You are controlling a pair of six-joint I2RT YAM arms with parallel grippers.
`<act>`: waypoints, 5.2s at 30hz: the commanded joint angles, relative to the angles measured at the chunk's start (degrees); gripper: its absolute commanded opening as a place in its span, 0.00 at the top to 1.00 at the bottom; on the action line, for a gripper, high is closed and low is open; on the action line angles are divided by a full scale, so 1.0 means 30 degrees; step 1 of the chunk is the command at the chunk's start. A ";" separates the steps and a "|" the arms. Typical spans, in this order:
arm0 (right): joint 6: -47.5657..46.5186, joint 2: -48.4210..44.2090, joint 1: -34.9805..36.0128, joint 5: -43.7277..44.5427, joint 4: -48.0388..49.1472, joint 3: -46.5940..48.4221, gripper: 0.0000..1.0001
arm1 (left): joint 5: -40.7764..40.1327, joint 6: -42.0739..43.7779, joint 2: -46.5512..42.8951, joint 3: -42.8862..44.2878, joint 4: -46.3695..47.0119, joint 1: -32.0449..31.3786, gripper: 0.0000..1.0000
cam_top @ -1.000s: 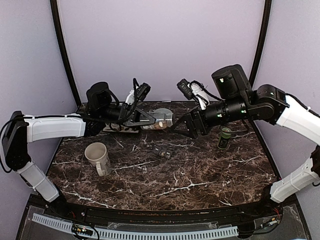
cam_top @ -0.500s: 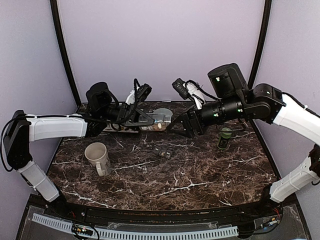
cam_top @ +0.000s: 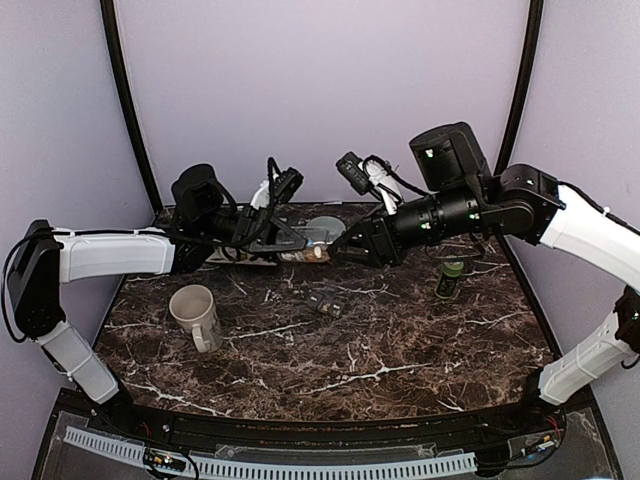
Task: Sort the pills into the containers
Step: Screw the lid of the pill bottle onto the pill bottle.
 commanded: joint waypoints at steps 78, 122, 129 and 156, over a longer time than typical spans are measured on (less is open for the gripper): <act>0.8234 -0.0945 -0.3064 -0.5038 0.3431 -0.1643 0.27 | -1.0807 1.3970 -0.5961 0.0224 -1.0752 -0.1396 1.00; 0.3950 -0.0792 -0.2075 -0.4480 0.3805 -0.1641 0.36 | -0.3399 0.5175 -0.1918 0.0831 -0.4000 -0.0319 1.00; 0.4004 -0.0662 -0.2028 -0.4383 0.3607 -0.1464 0.56 | -0.3174 0.5049 -0.1740 0.0840 -0.3865 -0.0208 1.00; 1.6526 0.1077 -0.3544 -0.9832 0.9428 -0.3488 0.81 | -0.8259 1.3320 -0.4882 0.1260 -0.8917 -0.0935 1.00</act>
